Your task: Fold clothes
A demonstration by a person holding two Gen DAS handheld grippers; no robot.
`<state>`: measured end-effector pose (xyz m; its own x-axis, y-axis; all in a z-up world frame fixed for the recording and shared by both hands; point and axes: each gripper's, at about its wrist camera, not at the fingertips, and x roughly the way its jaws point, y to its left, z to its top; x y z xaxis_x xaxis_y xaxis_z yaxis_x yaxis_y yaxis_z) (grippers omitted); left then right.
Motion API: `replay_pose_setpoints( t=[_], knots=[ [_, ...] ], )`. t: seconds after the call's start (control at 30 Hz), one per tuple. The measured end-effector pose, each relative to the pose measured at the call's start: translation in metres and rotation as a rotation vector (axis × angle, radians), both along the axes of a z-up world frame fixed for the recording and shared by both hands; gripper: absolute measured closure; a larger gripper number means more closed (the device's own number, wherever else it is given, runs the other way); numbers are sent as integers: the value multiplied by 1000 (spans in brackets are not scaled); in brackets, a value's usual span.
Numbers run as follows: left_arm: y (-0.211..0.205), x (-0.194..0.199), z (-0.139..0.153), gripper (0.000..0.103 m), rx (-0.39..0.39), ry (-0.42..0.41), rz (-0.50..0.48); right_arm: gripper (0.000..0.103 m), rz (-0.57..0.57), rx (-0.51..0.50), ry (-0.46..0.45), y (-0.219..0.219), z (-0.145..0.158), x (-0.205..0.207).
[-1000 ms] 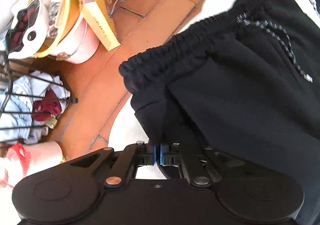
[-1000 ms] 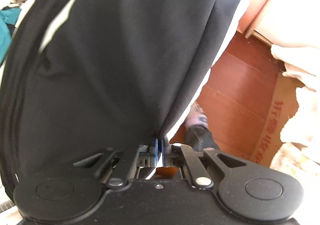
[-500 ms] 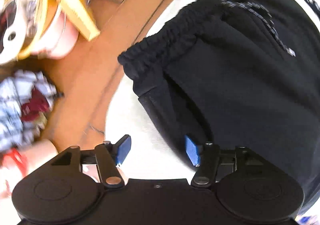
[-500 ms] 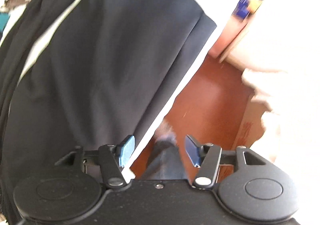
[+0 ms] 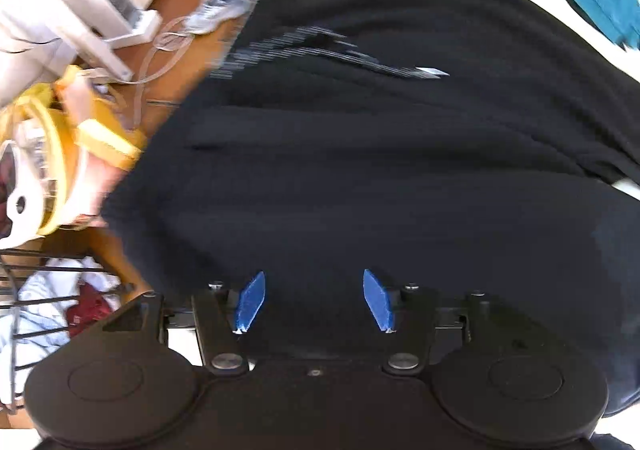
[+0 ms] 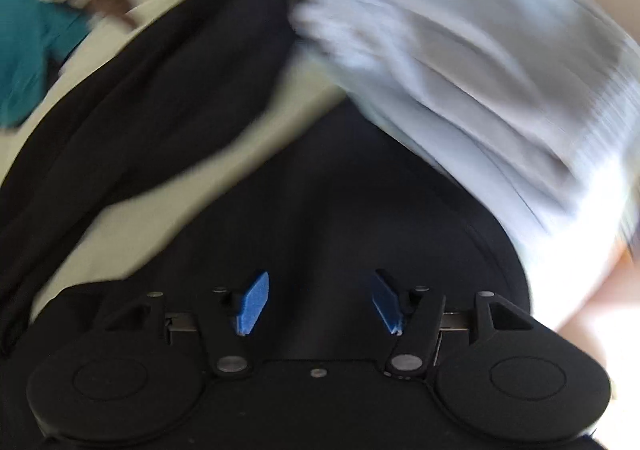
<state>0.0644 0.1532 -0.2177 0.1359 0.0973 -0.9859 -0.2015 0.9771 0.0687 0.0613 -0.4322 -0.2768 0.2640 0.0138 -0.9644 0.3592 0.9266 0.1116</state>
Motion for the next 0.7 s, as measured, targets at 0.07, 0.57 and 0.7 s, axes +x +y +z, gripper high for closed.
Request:
replay_pose_setpoints(
  t=[0.07,0.57,0.7],
  knots=[
    [-25,4,-14,42,-32,4,4,16,242,-30,5,19,-15,25],
    [-125,37,-61,40,-118,71,48,84,1278,-37,268,44,-60,78],
    [-118,38,-71,39,-83,115,102,99,1179,2,294,16,-48,79]
  ],
)
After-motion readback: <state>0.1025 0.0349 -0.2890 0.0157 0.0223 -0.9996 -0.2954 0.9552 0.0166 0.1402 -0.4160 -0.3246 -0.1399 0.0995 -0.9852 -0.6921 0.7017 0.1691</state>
